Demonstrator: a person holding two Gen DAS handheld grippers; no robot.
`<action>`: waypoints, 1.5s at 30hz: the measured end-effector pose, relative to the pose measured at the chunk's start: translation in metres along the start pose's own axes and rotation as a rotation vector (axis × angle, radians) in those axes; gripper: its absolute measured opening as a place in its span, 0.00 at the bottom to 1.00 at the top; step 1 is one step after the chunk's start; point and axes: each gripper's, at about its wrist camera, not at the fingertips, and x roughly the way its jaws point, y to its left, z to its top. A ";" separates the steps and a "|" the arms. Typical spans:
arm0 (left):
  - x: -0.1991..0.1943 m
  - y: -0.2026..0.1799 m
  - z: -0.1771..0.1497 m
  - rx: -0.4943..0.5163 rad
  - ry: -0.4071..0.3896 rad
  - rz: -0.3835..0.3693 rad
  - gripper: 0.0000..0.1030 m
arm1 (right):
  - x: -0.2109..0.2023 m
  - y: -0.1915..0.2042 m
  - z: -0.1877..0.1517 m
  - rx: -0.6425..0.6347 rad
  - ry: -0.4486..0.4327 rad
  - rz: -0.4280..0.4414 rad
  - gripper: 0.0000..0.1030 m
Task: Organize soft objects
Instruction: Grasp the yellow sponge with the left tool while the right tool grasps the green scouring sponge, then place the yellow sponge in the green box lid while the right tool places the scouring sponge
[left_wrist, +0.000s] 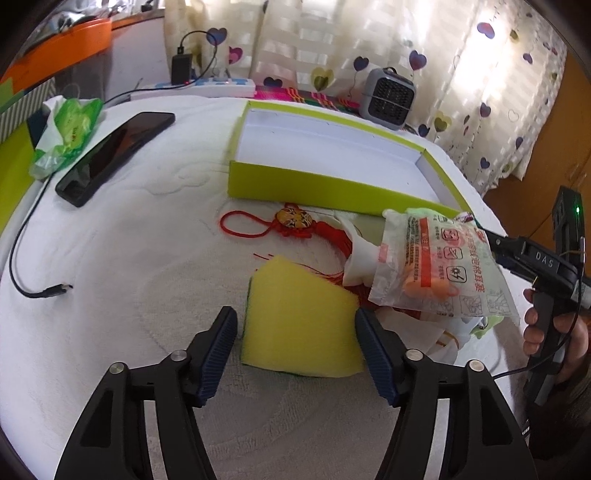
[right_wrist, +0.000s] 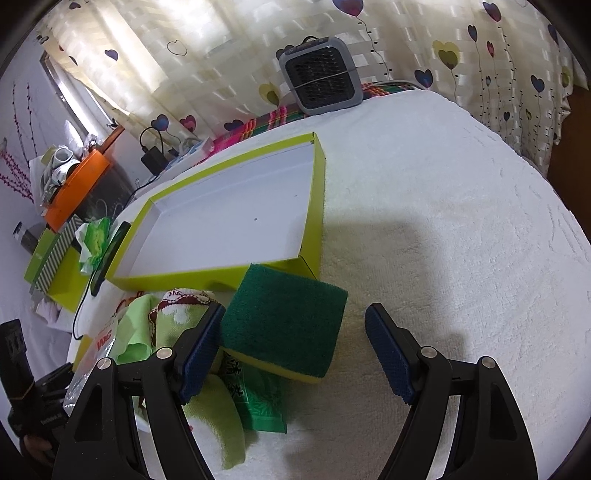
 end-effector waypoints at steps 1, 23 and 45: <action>-0.001 0.000 0.000 -0.004 -0.005 -0.005 0.57 | 0.000 0.000 0.000 0.003 0.001 0.006 0.68; -0.028 0.012 0.004 -0.052 -0.114 -0.010 0.29 | -0.018 0.006 -0.008 -0.018 -0.050 0.007 0.57; -0.037 0.014 0.095 -0.011 -0.192 -0.053 0.30 | -0.038 0.039 0.036 -0.152 -0.125 -0.051 0.57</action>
